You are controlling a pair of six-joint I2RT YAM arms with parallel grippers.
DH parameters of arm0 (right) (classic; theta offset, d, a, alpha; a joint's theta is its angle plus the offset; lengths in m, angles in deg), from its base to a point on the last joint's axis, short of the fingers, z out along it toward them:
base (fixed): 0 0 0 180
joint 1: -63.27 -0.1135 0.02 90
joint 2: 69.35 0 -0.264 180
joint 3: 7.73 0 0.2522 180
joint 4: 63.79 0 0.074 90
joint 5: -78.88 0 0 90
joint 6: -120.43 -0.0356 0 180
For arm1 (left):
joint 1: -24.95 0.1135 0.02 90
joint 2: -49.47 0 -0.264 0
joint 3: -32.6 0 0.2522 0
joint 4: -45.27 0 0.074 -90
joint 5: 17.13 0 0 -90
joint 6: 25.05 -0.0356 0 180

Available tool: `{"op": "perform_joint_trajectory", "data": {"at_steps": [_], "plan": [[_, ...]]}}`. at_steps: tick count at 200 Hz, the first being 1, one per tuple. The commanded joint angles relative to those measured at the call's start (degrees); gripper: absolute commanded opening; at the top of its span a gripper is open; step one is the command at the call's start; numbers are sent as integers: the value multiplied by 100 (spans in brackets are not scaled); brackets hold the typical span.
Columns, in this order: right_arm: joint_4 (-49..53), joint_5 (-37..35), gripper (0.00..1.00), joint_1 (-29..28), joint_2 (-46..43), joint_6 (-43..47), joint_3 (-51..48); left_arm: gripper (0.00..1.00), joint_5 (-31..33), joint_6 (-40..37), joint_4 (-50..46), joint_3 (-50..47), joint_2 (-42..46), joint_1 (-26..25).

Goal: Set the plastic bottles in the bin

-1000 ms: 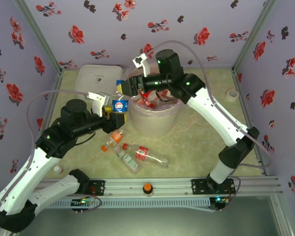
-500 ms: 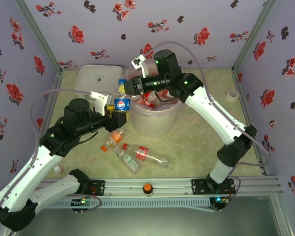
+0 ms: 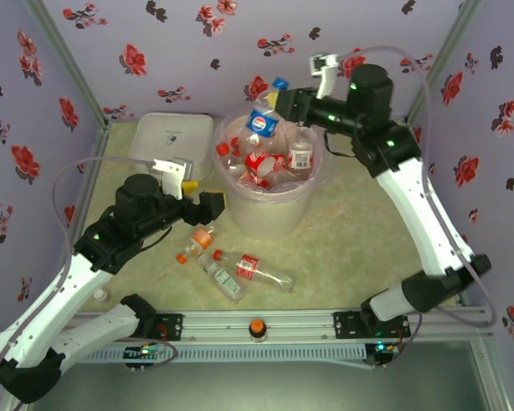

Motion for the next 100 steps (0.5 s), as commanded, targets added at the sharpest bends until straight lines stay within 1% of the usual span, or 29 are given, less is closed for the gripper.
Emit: {"op": "perform_joint_trajectory", "data": {"at_steps": [1, 18, 44, 65, 84, 100], "plan": [[-894, -1015, 17, -6, -301, 332, -552, 91, 243, 154, 365, -18, -232, -6], [-1226, -1313, 17, -7, -252, 524, -849, 92, 295, 228, 621, -38, -403, -3], [-1789, -1478, 16, -11, 43, 790, -1172, 92, 426, 318, 801, -42, -656, -3], [-2175, -1297, 16, -19, 394, 852, -1286, 93, 498, 456, 652, -3, -886, 37], [-2239, -1053, 16, -44, 651, 760, -1293, 93, 506, 558, 539, -55, -1011, 46], [-2151, -1129, 16, -135, 767, 910, -1409, 93, 515, 615, 542, -151, -1031, 55]]}}
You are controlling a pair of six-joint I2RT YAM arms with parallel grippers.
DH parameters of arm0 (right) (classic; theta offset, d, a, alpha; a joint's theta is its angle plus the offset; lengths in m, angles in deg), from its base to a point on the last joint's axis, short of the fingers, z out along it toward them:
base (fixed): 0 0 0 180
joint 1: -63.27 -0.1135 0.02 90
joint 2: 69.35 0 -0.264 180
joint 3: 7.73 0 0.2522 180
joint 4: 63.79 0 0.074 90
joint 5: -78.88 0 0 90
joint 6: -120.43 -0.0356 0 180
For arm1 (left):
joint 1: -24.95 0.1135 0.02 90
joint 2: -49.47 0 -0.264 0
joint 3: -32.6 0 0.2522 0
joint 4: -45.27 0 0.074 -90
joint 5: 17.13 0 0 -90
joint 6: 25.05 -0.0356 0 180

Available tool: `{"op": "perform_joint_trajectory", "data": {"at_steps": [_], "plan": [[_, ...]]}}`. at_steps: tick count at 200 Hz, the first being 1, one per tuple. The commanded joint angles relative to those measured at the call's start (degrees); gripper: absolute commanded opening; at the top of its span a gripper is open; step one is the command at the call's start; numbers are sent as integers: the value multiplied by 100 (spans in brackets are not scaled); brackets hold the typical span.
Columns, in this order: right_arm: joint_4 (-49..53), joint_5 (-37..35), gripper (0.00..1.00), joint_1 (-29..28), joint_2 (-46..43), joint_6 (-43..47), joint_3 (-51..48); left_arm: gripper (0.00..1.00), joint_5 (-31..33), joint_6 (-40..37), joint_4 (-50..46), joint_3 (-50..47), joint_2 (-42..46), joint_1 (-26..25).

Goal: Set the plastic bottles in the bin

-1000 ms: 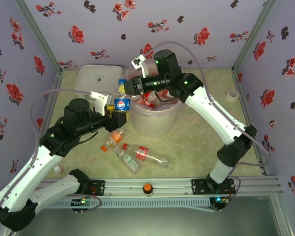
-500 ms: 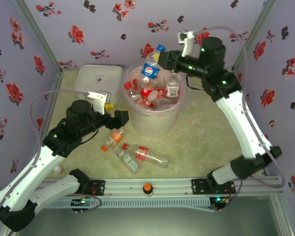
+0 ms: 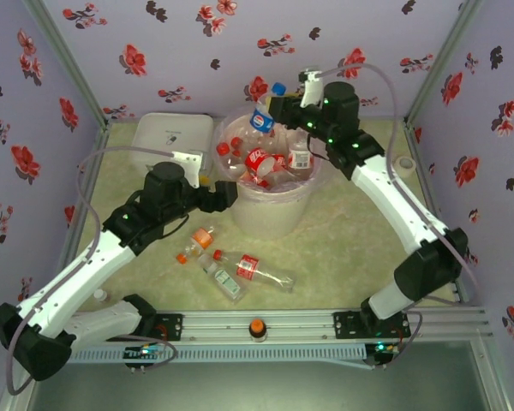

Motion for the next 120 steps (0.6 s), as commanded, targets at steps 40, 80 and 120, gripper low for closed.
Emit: {"op": "perform_joint_trajectory", "data": {"at_steps": [40, 80, 120], "plan": [[598, -481, 15, -426, 365, 1030, -95, 93, 163, 297, 108, -319, -111, 125], [1933, -1592, 14, -895, 744, 1960, 195, 93, 163, 340, 115, -358, -217, 204], [2926, -2255, 12, -1021, 1023, 2103, 573, 93, 150, 351, 144, -376, -250, 242]]}}
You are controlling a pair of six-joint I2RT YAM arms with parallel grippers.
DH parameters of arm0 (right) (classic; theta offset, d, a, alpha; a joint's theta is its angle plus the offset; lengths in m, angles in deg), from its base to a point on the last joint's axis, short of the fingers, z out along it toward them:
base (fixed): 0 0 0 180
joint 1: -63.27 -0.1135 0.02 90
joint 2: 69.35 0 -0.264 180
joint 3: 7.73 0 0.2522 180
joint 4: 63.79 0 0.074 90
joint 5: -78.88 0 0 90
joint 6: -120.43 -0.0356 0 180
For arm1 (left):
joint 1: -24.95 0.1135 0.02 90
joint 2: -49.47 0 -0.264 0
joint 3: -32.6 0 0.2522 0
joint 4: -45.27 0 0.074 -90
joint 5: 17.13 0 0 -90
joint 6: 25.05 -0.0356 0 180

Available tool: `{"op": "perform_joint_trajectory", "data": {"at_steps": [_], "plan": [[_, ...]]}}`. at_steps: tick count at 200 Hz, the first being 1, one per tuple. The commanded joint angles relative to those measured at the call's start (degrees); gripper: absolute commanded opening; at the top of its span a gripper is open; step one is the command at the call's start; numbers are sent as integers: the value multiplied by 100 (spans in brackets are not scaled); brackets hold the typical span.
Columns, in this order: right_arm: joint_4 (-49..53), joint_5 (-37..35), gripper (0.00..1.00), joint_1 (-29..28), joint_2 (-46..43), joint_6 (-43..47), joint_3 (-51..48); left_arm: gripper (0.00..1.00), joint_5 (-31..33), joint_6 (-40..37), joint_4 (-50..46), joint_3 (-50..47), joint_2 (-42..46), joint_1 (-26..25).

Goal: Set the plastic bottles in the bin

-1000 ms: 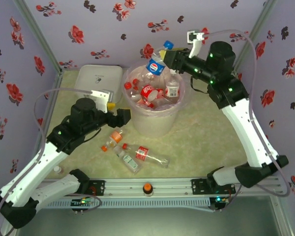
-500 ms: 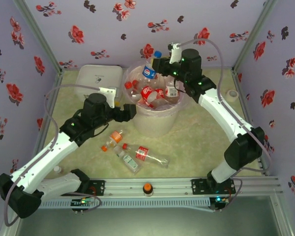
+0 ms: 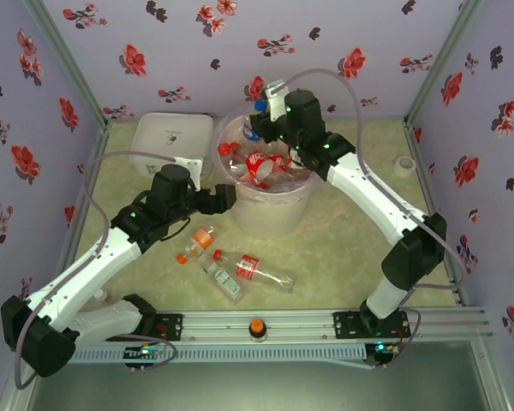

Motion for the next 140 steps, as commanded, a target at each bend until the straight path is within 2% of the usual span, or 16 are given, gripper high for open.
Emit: {"op": "perform_joint_trajectory", "data": {"at_steps": [1, 24, 65, 115, 140], "plan": [[1863, -503, 12, -144, 377, 336, 62, 93, 100, 91, 164, -51, -69, 67], [2080, -655, 11, -190, 250, 415, 289, 93, 106, 82, 145, -41, -88, 80], [2285, -379, 15, -181, 257, 347, 630, 93, 97, 113, 222, -59, -121, 89], [2427, -283, 48, -181, 393, 223, 1049, 94, 95, -1, -34, 23, -20, 106], [2610, -368, 73, -181, 309, 232, 1492, 95, 115, -143, -381, 125, 175, 174]]}}
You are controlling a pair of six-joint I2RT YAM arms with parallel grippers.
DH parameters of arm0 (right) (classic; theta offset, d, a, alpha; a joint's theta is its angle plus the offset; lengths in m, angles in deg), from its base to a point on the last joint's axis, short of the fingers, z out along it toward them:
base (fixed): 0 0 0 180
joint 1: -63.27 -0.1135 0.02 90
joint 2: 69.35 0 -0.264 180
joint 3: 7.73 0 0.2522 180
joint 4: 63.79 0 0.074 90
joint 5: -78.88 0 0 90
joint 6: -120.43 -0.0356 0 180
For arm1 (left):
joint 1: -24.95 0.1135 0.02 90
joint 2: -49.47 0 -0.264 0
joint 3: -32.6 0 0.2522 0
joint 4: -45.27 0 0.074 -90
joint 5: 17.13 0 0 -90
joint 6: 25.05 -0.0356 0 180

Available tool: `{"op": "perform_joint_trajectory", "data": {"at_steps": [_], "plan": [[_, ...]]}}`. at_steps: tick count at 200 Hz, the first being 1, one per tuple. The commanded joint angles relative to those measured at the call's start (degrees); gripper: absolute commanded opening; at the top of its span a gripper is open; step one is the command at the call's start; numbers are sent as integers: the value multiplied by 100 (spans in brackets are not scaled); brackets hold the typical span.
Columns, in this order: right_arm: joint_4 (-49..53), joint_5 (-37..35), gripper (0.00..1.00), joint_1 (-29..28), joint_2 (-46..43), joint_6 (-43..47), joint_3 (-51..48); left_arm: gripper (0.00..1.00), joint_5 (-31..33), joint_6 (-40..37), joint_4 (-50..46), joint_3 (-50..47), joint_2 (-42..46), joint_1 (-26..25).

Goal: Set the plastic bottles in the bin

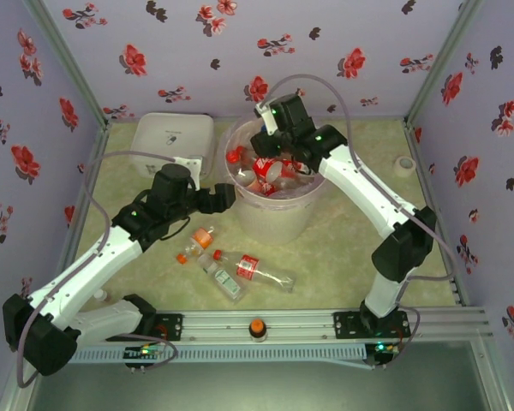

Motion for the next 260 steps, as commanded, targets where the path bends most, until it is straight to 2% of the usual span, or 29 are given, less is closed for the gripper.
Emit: {"op": "perform_joint_trajectory", "data": {"at_steps": [1, 12, 41, 66, 88, 103, 141, 173, 200, 229, 260], "plan": [[333, 26, 74, -52, -94, -39, 546, 95, 95, -190, -322, 136, 239, 99], [425, 1, 78, -45, -145, -16, 697, 96, 123, -249, -519, 181, 355, 142], [474, -20, 79, -43, -274, -35, 852, 99, 239, -397, -1086, 280, 694, 252], [458, -28, 70, -11, -175, -81, 861, 99, 399, -447, -1544, 236, 913, 379], [521, 92, 52, 118, 50, -318, 933, 99, 530, -341, -1873, 41, 978, 492], [423, 232, 46, 197, 159, -470, 822, 99, 530, -249, -1922, -224, 1021, 528], [183, 503, 37, 374, 383, -744, 452, 99, 530, -19, -1717, -963, 1039, 660], [131, 589, 35, 372, 249, -821, 368, 99, 523, 9, -1511, -1388, 1022, 791], [131, 531, 38, 379, -74, -822, 399, 99, 471, 1, -1341, -1626, 890, 916], [79, 447, 57, 416, -647, -907, 212, 99, 244, -8, -1175, -1782, 574, 951], [-22, 498, 69, 561, -1361, -1077, -320, 99, 22, -52, -1118, -1793, 76, 946]]}}
